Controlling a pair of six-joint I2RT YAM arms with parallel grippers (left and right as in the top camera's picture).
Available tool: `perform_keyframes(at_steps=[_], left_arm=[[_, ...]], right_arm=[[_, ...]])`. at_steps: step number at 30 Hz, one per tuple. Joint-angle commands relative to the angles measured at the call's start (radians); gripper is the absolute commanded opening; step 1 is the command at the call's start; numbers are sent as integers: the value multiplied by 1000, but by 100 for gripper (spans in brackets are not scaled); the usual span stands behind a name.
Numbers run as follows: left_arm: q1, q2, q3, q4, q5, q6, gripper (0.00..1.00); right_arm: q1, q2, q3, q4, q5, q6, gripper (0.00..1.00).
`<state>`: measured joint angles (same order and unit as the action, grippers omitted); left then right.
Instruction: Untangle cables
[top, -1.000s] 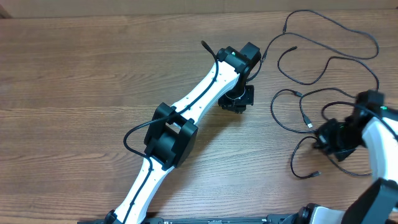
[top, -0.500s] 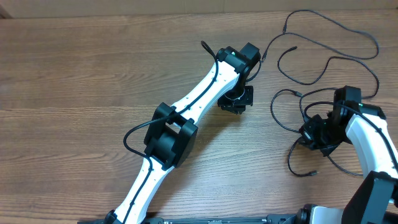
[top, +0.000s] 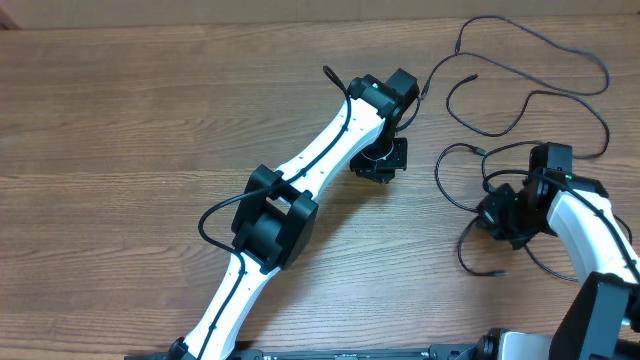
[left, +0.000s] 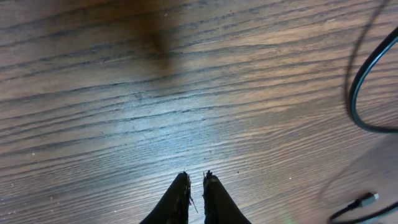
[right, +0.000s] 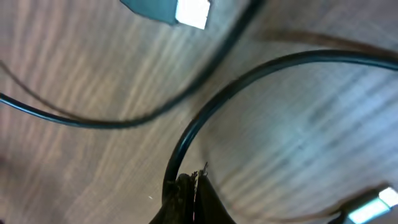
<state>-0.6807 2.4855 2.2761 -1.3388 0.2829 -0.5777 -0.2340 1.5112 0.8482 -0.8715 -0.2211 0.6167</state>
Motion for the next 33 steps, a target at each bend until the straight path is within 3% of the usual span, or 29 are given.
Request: perform_keyframes(at_steps=[1, 11, 17, 21, 23, 26, 27, 28, 30, 32, 33], left_arm=[[0, 8, -10, 0, -5, -2, 12], [0, 8, -10, -3, -5, 5, 16], [0, 8, -10, -1, -1, 38, 18], [0, 8, -10, 54, 124, 174, 16], [-1, 8, -10, 88, 197, 207, 16], [-1, 8, -10, 107, 192, 182, 22], [0, 8, -10, 109, 178, 172, 29], [0, 8, -10, 108, 162, 167, 45], [0, 8, -10, 98, 135, 161, 89], [4, 8, -10, 81, 128, 161, 92], [9, 8, -10, 71, 128, 162, 93]], right_arm=[[5, -5, -25, 34, -5, 9, 4], [3, 9, -2, -47, -8, 5, 4], [3, -6, 158, -265, -5, -20, 4], [3, -21, 289, -375, -5, -69, 4], [3, -24, 350, -395, -12, -76, 4], [6, -24, 406, -336, -80, -158, 6], [8, -24, 408, -297, -114, -186, 11], [11, -23, 408, -269, -126, -200, 29], [28, -11, 408, -212, -120, -202, 64], [52, 8, 408, -171, -111, -206, 80], [68, 23, 408, -151, -109, -207, 81]])
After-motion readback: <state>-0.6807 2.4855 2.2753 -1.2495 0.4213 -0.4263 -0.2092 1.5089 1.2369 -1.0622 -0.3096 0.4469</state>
